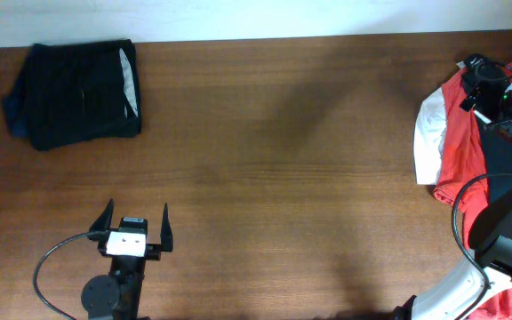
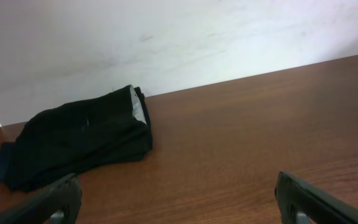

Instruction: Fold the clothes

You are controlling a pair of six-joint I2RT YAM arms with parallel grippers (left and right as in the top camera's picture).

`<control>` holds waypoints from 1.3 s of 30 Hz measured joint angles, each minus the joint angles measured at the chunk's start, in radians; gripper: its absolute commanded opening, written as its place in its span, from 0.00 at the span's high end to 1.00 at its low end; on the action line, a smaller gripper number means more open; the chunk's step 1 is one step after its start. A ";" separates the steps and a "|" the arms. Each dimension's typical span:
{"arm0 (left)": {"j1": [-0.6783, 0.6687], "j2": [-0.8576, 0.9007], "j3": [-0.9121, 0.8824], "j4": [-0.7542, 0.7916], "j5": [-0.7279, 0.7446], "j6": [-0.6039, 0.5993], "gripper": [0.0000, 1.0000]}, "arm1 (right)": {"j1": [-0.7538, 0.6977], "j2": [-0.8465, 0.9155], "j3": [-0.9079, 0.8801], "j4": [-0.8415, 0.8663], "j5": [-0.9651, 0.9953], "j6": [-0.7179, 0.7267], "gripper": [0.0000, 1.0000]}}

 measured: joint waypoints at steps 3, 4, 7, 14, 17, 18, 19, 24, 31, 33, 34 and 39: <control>0.000 0.000 0.000 0.000 0.000 0.000 0.01 | 0.000 0.000 0.000 0.000 0.000 0.000 0.01; 0.000 0.000 0.000 0.000 0.000 0.000 0.01 | 0.000 0.000 0.000 0.000 0.000 0.000 0.01; 0.000 0.000 0.000 0.000 0.000 0.000 0.01 | 0.000 0.000 0.000 0.000 0.000 0.000 0.01; 0.000 0.000 0.000 0.000 0.000 0.000 0.01 | 0.005 -0.019 0.000 -0.001 0.000 0.000 0.01; 0.000 0.000 0.000 0.000 0.000 0.000 0.01 | 0.032 -0.174 -0.003 0.000 0.000 0.000 0.01; 0.000 -0.001 0.000 0.000 0.000 0.000 0.01 | 0.059 -0.256 -0.002 0.000 0.000 0.000 0.01; 0.000 -0.001 0.000 0.000 0.000 0.000 0.01 | 0.092 -0.319 0.000 0.000 0.003 0.000 0.01; 0.000 -0.001 0.000 0.000 0.000 0.000 0.01 | 0.391 -0.534 0.002 -0.002 0.016 -0.004 0.01; 0.000 -0.002 0.000 0.000 0.000 0.000 0.01 | 0.509 -0.811 -0.277 0.147 0.113 -0.009 0.01; 0.000 -0.002 0.000 0.000 0.000 0.000 0.01 | 0.509 -0.935 -0.505 0.163 0.117 -0.008 0.01; 0.000 -0.003 0.000 0.000 0.000 0.000 0.01 | 0.509 -0.985 -0.583 0.191 0.116 -0.008 0.01; 0.000 -0.003 0.000 -0.002 0.000 0.000 0.01 | 0.511 -1.476 -1.133 0.567 0.053 -0.083 0.02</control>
